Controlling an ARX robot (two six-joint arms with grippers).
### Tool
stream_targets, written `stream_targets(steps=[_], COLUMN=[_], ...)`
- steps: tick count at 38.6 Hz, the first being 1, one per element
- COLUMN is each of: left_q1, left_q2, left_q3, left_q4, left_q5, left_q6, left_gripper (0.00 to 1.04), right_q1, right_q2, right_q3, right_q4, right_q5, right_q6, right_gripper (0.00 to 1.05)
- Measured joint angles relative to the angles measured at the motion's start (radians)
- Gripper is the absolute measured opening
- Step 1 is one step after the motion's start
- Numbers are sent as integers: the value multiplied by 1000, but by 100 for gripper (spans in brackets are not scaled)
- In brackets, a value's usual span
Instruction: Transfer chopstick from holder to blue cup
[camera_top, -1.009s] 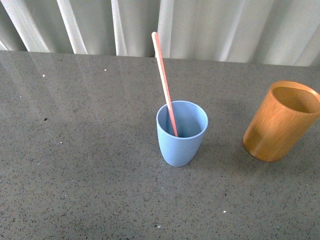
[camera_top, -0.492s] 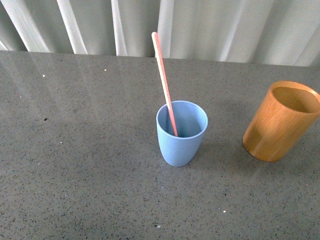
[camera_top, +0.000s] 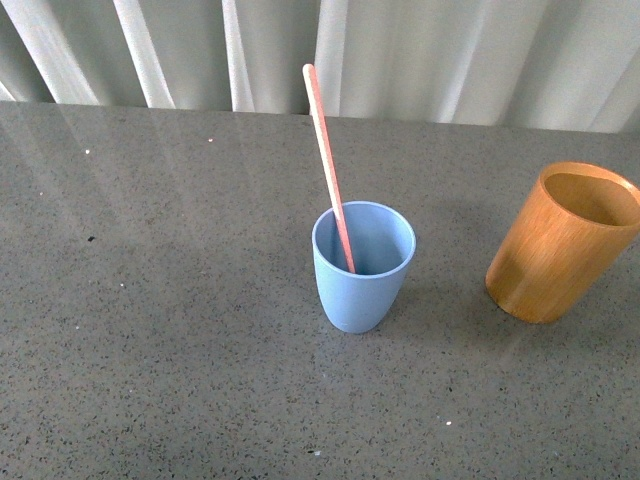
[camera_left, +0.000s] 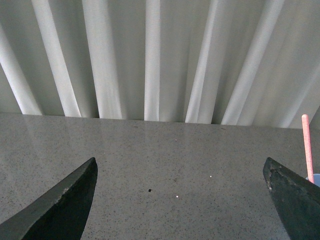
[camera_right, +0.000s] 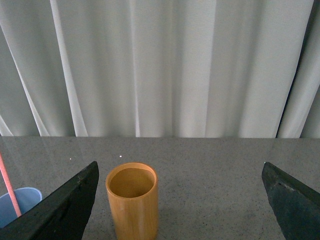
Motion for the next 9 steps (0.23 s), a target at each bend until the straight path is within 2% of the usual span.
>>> stream_targets(steps=[9], left_q1=[0], left_q2=[0], left_q3=[0], left_q4=[0], left_q5=[0], left_q6=[0], left_gripper=[98], right_q1=[0], right_q2=[0], right_q3=[0], right_q4=[0], right_q5=[0], right_q6=[0], right_gripper=[95])
